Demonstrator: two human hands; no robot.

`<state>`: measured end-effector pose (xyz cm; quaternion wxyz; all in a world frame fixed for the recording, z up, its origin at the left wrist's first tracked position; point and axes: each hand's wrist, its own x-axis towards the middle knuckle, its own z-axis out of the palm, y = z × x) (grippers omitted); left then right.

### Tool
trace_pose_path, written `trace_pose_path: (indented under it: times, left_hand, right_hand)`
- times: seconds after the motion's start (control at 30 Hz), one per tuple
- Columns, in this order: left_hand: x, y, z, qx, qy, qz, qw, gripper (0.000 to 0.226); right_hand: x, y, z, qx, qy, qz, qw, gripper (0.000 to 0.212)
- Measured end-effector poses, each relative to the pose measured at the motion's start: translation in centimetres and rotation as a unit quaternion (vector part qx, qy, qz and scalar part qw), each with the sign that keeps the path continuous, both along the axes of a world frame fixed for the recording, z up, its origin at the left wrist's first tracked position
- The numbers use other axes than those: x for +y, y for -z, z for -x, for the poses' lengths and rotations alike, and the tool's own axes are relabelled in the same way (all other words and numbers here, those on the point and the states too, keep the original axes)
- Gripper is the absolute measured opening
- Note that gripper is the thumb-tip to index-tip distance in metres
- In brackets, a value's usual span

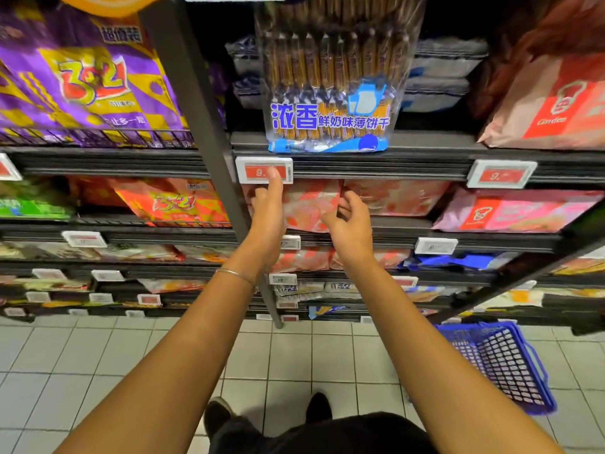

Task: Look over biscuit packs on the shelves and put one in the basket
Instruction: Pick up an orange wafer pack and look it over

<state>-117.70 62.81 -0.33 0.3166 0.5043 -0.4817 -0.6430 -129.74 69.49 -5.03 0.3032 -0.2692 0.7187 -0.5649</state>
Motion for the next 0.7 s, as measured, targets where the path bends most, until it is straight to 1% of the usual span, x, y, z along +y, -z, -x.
trace_pose_path:
  times: [0.03,0.13,0.23,0.3,0.37,0.47,0.53,0.6,0.7]
  left_hand:
    - [0.0,0.1,0.1,-0.002,-0.003,0.001,1.000,0.111]
    - [0.2,0.4,0.0,0.000,-0.022,0.009,1.000,0.114]
    - [0.7,0.7,-0.1,0.003,-0.028,0.004,1.000,0.122]
    - [1.1,1.1,-0.2,0.017,-0.024,-0.024,0.999,0.122]
    - [1.6,1.6,-0.2,0.038,-0.004,-0.050,0.998,0.116]
    - [2.3,2.2,-0.2,0.087,0.009,-0.078,0.993,0.098]
    - [2.4,2.3,-0.1,0.115,0.004,-0.078,0.990,0.089]
    - [2.5,2.0,0.0,0.134,0.002,-0.075,0.988,0.082]
    - [2.6,1.5,0.0,0.152,0.006,-0.076,0.985,0.078]
  right_hand:
    - [-0.1,0.0,0.1,0.020,-0.002,-0.003,1.000,0.061]
    - [-0.9,0.1,1.0,0.048,-0.031,-0.040,0.998,0.050]
    - [-1.7,0.3,1.8,0.049,-0.072,-0.094,0.992,0.054]
    - [-2.0,0.6,1.9,0.075,-0.068,-0.108,0.989,0.056]
    - [-2.1,0.8,2.0,0.079,-0.051,-0.095,0.991,0.058]
    - [-2.0,1.0,2.0,0.027,-0.035,-0.052,0.998,0.060]
    - [-2.0,1.1,1.9,0.011,-0.025,-0.045,0.999,0.060]
    - [-2.1,0.9,1.9,0.021,-0.027,-0.054,0.998,0.062]
    - [-2.2,0.5,2.1,0.061,-0.047,-0.070,0.995,0.067]
